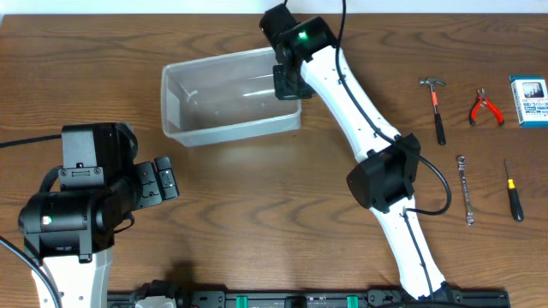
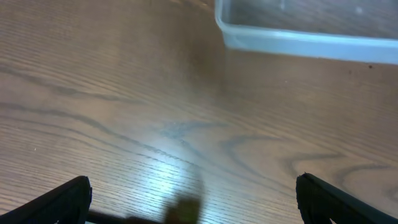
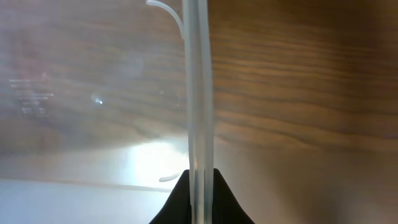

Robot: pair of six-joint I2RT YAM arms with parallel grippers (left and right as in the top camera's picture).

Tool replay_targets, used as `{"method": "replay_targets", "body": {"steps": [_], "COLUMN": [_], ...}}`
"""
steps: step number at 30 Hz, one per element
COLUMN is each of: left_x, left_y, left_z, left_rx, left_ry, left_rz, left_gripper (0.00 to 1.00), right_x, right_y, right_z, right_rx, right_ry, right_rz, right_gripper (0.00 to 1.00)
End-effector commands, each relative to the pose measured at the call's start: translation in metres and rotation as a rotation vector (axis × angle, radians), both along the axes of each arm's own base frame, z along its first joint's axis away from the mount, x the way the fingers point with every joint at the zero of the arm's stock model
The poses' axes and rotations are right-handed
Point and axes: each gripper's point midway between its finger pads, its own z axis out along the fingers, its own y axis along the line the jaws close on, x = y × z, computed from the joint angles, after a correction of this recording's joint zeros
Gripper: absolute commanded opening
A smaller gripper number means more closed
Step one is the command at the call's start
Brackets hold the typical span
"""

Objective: Pack container
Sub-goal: 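Drag the clear container rightward toward the tools with the right gripper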

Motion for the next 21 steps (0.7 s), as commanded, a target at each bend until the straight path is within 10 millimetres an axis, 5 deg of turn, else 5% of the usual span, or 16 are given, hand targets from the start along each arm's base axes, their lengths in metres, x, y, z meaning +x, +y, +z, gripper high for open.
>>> {"method": "replay_targets", "body": {"steps": [1,9,15,21], "left_x": [0.001,0.001,-0.004,-0.003], "left_y": [0.001,0.001,0.001,0.001], "left_z": [0.005,0.005,0.003,0.003], "left_rx": [-0.003,-0.003,-0.004,-0.004], "left_ry": [-0.01,-0.01,0.013,0.009], "left_rz": [0.013,0.012,0.013,0.013], "left_gripper": [0.98,0.98,0.98,0.98], "right_x": [0.003,0.002,-0.003,-0.052], "right_y": [-0.02,-0.065,-0.094,-0.135], "right_z": [0.016,0.04,0.089,0.115], "right_rx": [-0.049,-0.017,0.051,0.02], "right_ry": [-0.011,0.027,-0.04,0.008], "right_rz": [0.077,0.026,0.006,-0.021], "right_gripper": [0.01,0.01,0.01,0.01]}}
